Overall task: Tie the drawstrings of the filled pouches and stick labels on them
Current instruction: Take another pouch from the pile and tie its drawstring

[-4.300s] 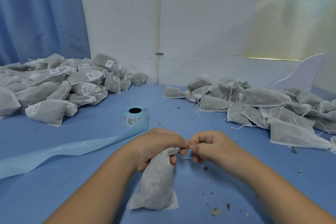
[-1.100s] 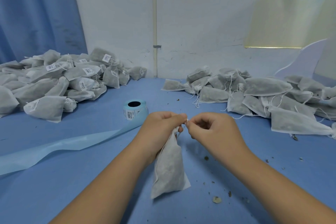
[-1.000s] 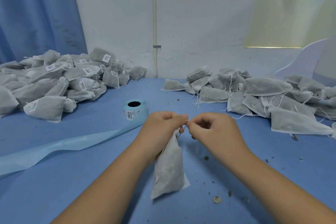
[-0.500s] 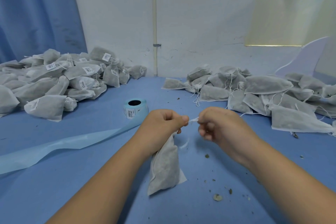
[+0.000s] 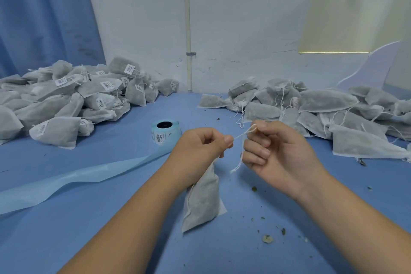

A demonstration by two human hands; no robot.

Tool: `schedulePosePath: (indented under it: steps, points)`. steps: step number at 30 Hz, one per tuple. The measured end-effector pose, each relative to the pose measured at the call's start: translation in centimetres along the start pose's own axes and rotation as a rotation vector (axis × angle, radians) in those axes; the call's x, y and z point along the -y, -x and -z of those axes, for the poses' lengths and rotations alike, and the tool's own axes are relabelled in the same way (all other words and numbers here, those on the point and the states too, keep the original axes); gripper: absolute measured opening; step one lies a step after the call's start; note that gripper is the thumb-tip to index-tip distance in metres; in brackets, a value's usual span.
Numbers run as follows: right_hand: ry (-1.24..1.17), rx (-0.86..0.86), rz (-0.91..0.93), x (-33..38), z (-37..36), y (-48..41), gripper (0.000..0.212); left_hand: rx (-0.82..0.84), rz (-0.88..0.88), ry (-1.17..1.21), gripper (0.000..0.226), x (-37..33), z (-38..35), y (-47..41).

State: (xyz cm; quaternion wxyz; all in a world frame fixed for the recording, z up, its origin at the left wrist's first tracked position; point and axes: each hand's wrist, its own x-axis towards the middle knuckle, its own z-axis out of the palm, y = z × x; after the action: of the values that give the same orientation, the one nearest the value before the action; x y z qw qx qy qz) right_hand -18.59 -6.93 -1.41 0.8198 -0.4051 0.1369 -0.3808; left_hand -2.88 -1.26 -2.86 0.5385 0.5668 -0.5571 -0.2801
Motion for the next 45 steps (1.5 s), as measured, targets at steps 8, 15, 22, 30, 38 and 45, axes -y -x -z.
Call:
schedulePosePath:
  steps: [8,15,22,30,38,45]
  points:
    - [0.041,-0.019,-0.011,0.0,0.2,-0.1,0.014,-0.127,-0.053,-0.138,0.020,0.5,0.3,-0.1]
    - [-0.047,0.092,-0.053,0.0,0.0,0.0,0.016,-0.121,-0.066,-0.129,0.021,0.5,0.0,-0.1]
    - [0.048,0.033,-0.119,1.0,0.8,-0.1,0.014,-0.185,-0.150,-0.212,0.019,0.6,-0.3,0.0]
    - [-0.052,-0.263,0.092,3.3,3.3,-0.9,0.010,0.339,0.125,0.019,0.041,1.2,-0.7,0.6]
    - [-0.028,-0.333,0.151,3.4,4.1,-1.4,0.026,0.490,0.177,0.014,0.036,1.7,-2.3,0.9]
    - [0.086,-0.310,0.271,3.2,3.6,-1.1,0.028,0.173,0.228,-0.026,0.034,1.9,-3.4,0.6]
